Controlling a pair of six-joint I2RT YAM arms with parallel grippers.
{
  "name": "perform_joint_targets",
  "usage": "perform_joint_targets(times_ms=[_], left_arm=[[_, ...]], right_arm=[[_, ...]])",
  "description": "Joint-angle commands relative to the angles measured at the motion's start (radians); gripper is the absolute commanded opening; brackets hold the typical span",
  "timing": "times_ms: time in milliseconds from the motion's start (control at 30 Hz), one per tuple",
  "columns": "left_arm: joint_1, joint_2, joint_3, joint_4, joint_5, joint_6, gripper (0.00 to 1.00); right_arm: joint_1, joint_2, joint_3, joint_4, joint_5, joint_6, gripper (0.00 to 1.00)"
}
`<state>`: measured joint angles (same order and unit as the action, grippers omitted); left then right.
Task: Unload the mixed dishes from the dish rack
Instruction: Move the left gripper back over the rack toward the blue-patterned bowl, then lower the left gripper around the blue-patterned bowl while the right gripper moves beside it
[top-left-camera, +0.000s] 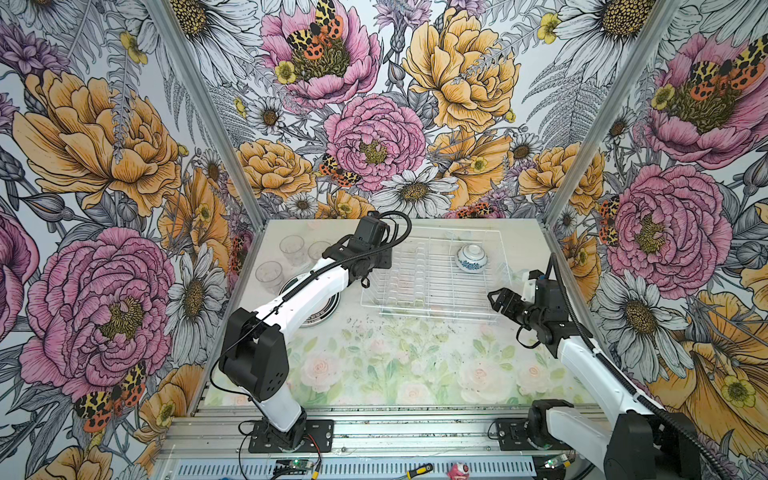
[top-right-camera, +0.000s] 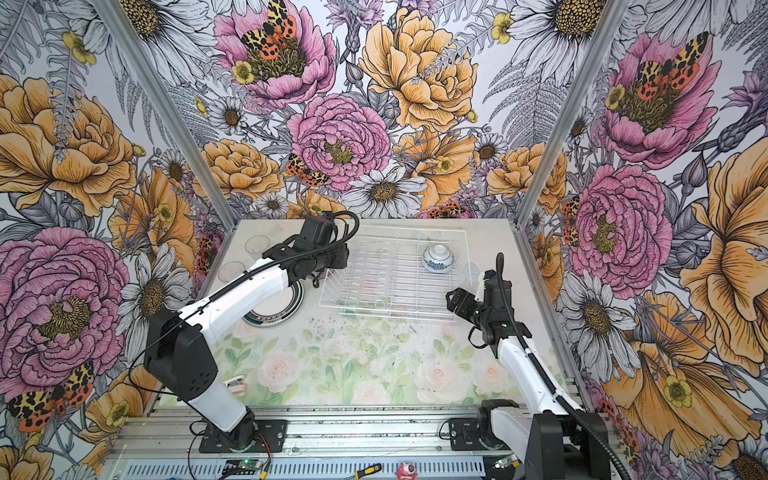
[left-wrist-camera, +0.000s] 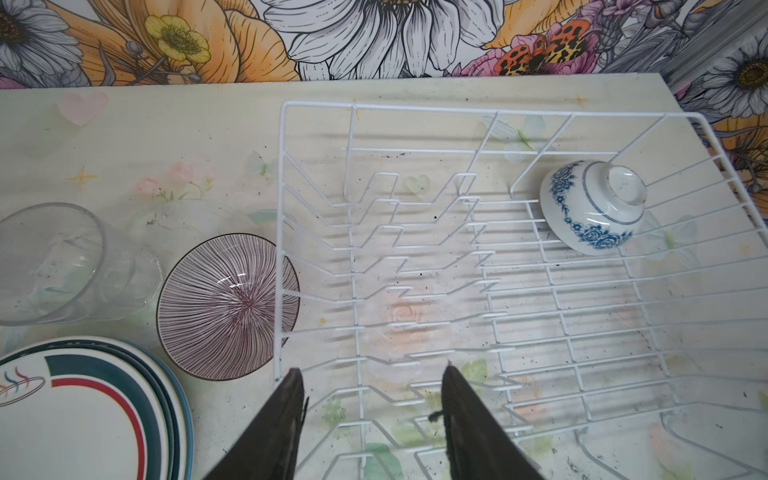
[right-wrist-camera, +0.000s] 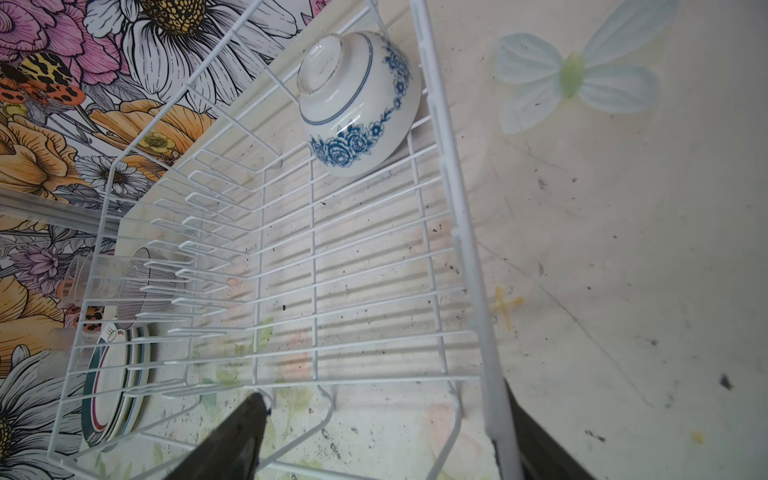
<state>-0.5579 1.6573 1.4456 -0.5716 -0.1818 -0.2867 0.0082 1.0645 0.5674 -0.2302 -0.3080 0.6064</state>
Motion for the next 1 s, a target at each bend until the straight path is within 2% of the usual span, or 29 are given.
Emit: perform_joint_targets(times_ms=[0, 300, 433, 600, 800, 967], left_arm=[[-0.021, -0.01, -0.016, 0.049, 0.029, 0.013, 0.55], [-0.094, 0.095, 0.057, 0.138, 0.137, -0.026, 0.57], [-0.112, 0.181, 0.091, 0.242, 0.265, -0.098, 0.58], [-0.117, 0.303, 0.152, 0.344, 0.411, -0.212, 0.64], [-0.134, 0.406, 0.254, 0.362, 0.453, -0.269, 0.73], [-0.142, 0.461, 0.292, 0.411, 0.465, -0.312, 0.77]], right_arm=[[0.034, 0.021, 0.042, 0.026, -0.023, 0.01, 0.85], [0.039, -0.003, 0.038, 0.025, -0.014, 0.01, 0.85], [0.033, -0.047, 0.019, 0.025, 0.006, 0.012, 0.85], [0.018, -0.1, -0.029, 0.026, 0.045, 0.012, 0.86], [0.013, -0.152, -0.074, 0.027, 0.067, 0.023, 0.88], [0.012, -0.138, -0.064, 0.027, 0.078, 0.011, 0.89]])
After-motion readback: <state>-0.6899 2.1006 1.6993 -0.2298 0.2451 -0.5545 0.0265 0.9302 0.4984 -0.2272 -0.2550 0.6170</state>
